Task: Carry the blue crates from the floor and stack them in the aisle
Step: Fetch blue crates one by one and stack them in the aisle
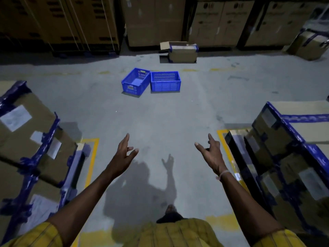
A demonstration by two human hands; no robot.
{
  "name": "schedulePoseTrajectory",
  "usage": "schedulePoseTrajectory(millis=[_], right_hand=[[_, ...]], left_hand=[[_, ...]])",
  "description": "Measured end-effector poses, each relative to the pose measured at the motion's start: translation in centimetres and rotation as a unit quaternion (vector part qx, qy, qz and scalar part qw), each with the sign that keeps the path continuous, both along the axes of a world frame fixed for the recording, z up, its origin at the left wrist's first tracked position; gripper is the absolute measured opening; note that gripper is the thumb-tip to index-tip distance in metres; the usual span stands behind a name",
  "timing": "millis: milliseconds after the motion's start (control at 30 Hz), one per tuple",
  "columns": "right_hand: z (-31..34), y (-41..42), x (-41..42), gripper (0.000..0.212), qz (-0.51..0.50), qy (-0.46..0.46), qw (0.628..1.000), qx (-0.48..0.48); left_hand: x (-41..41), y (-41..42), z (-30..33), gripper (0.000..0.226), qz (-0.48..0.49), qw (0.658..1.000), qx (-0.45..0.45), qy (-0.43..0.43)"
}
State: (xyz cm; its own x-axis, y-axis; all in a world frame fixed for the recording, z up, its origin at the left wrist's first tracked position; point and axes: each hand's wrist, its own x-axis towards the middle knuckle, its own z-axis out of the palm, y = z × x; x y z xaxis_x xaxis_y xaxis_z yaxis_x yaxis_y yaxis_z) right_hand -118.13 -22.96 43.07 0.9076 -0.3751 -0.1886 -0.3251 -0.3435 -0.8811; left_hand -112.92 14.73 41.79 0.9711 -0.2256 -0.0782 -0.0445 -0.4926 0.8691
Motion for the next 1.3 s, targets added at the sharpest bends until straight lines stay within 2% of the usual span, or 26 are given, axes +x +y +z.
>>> schedulePoseTrajectory(millis=[100,333,567,767,1033,1300], right_hand=[[1.3,-2.7,8.8,0.094,0.01,-0.009,1.0,-0.015],[3.0,-6.9,25.5,0.092,0.031,0.004,0.999,-0.031],[0.8,-10.1,44.0,0.089,0.013,0.011,0.999,-0.042],[-0.7,-11.3,60.2,0.094,0.004,0.034,0.999,-0.042],[-0.4,-14.3,78.6,0.091,-0.025,0.03,0.999,-0.03],[-2.6,-21.5,99.4,0.093,0.001,0.029,0.999,-0.033]], left_hand=[[8.6,-2.6,1.0,0.074,0.007,1.0,-0.009,-0.019],[23.4,-7.5,1.0,0.08,0.056,0.997,-0.054,-0.001],[42.2,-10.0,-1.7,0.075,0.051,0.997,-0.058,0.018],[60.5,-11.9,-2.3,0.075,0.054,0.995,-0.065,0.045],[81.3,-15.4,0.2,0.078,-0.014,0.999,-0.01,0.046],[99.6,-21.5,-1.5,0.081,0.0,0.998,0.02,0.054]])
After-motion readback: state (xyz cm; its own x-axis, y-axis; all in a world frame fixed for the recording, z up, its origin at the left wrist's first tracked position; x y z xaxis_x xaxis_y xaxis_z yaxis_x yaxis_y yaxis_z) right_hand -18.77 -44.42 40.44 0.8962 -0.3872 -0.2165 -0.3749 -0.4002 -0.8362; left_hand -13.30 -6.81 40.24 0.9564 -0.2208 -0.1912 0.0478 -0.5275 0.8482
